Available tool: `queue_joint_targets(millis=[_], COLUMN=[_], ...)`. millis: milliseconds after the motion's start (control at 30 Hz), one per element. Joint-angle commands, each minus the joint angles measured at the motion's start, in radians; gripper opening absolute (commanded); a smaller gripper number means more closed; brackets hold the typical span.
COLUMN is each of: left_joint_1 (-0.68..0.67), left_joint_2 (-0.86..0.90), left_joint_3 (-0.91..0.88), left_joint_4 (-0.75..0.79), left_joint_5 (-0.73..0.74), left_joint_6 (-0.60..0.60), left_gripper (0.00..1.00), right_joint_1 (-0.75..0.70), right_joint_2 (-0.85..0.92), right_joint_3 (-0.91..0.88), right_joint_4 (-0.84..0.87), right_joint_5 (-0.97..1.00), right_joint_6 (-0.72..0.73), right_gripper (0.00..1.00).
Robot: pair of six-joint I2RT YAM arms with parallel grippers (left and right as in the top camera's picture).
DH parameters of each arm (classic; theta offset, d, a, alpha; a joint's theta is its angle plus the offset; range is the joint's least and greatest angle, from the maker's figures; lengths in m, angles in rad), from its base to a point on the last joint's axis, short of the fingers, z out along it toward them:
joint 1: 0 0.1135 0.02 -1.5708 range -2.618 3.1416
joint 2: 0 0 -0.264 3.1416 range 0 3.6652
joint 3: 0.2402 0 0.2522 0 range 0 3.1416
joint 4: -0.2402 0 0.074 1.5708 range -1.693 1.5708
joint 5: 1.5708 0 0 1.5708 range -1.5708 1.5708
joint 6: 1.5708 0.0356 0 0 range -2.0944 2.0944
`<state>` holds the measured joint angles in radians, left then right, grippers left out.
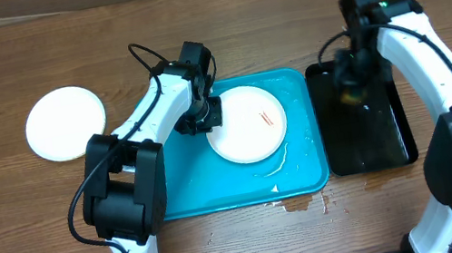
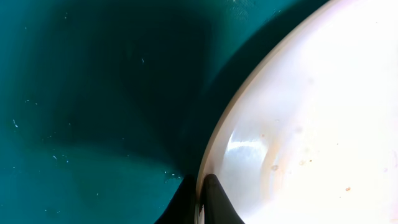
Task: Clean dirty plates on tray and stack at the side
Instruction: 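Lift the sponge with the right gripper toward the white plate, then wipe the white plate held by the left gripper with the sponge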
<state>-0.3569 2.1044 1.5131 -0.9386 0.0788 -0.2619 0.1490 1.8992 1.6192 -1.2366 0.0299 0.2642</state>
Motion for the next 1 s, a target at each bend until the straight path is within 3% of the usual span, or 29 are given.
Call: queue_joint_targets(millis=[0, 333, 500, 633, 833, 967], left_joint_1=[-0.003, -0.003, -0.003, -0.003, -0.003, -0.003], left_joint_2=[0.021, 0.021, 0.021, 0.022, 0.021, 0.021], left_joint_3=[-0.026, -0.026, -0.026, -0.026, -0.026, -0.026], left_joint_4=[-0.013, -0.014, -0.014, -0.016, -0.018, -0.018], left_joint_5=[-0.037, -0.037, -0.037, -0.037, -0.037, -0.037], left_joint_6=[-0.003, -0.003, -0.003, -0.003, -0.003, -0.003], left_gripper=[0.04, 0.04, 0.05, 0.05, 0.05, 0.06], right_joint_1=[0.113, 0.422, 0.488, 0.493, 0.489, 0.489], right_joint_2=[-0.010, 0.074, 0.164, 0.207, 0.215, 0.216], right_joint_3=[0.050, 0.021, 0.021, 0.021, 0.021, 0.021], right_joint_4=[0.035, 0.183, 0.202, 0.218, 0.220, 0.219], right_joint_5=[-0.046, 0.177, 0.383, 0.414, 0.393, 0.369], right_joint_6=[-0.006, -0.006, -0.006, -0.007, -0.006, -0.006], right_gripper=[0.04, 0.04, 0.04, 0.04, 0.28, 0.30])
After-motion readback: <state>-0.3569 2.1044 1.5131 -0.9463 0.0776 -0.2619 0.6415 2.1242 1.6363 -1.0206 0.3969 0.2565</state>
